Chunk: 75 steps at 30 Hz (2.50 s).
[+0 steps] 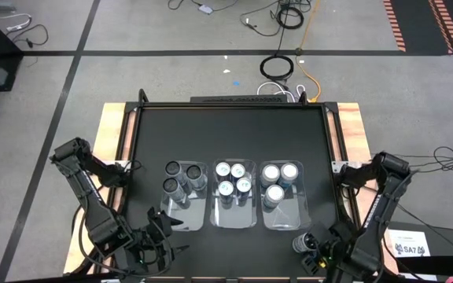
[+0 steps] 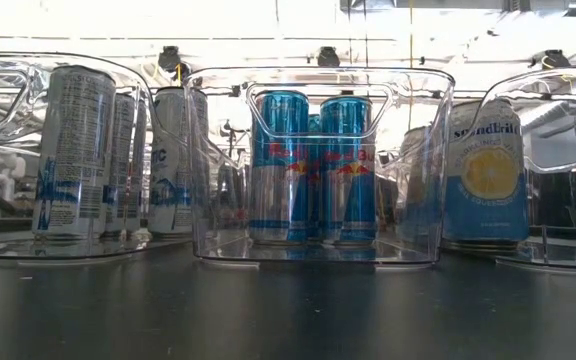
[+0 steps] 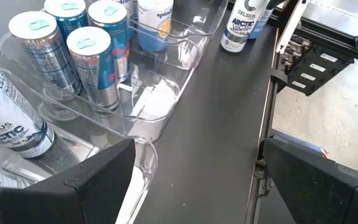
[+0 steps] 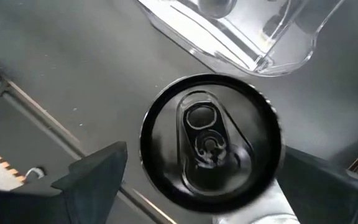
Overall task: Sort soda cans
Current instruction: Move the white soda can to the left of the table
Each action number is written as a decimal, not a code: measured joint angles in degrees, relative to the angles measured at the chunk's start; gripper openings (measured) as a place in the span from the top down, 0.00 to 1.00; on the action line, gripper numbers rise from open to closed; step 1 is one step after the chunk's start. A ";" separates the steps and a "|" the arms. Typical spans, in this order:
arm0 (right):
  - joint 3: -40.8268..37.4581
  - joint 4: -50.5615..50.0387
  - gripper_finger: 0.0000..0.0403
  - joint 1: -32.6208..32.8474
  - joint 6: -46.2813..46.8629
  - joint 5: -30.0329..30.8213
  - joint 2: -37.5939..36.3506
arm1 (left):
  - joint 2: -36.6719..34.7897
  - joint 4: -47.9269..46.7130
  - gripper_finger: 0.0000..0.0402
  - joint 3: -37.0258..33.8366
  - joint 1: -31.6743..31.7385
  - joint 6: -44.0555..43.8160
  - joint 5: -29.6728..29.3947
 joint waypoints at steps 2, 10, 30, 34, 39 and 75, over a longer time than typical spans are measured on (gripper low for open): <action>-0.02 0.36 0.06 -0.24 -0.04 -0.21 0.82 | 0.00 0.02 0.09 0.00 0.00 -0.01 0.02; -0.02 0.09 0.35 -0.95 -1.24 -0.05 2.09 | 0.00 0.29 0.09 0.00 0.00 -0.05 0.06; -0.07 20.96 0.44 -7.06 -13.52 10.10 2.16 | -0.02 2.62 0.09 -0.02 0.00 -0.07 0.26; -0.07 27.66 0.44 -11.09 -23.58 12.34 2.18 | -0.02 2.62 0.09 -0.02 0.00 -0.05 0.26; -0.07 39.23 0.44 -16.66 -36.92 11.36 2.18 | -0.02 2.79 0.09 -0.02 0.00 -0.05 0.25; 48.13 14.48 0.33 -28.82 -74.81 -0.26 35.73 | -0.02 2.81 0.09 -0.02 0.00 -0.03 0.25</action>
